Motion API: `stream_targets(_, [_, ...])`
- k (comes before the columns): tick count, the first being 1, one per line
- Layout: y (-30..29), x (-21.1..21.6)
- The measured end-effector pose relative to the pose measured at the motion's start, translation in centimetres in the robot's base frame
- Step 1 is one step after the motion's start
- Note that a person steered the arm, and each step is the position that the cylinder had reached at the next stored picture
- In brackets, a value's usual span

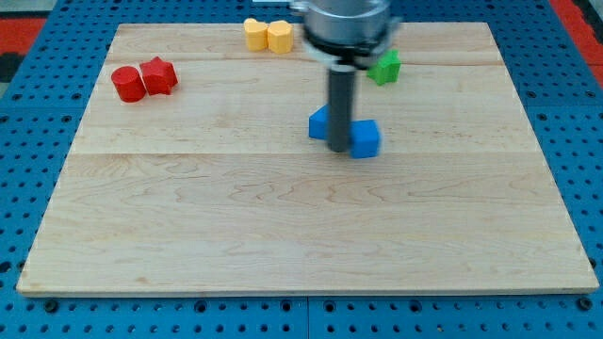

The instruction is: Move the triangle into the blue cube

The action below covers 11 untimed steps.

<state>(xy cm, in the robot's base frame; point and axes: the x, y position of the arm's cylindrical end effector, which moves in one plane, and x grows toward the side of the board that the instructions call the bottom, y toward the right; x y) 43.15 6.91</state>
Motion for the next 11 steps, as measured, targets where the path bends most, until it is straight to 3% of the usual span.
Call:
stream_targets(2, [6.9,-3.4])
stream_targets(3, [5.9,-3.6])
stream_targets(4, [2.4,0.5])
stream_targets(5, [-3.5,0.9])
stream_targets(6, [-12.5,-5.7])
stream_targets(11, [3.1,-3.5])
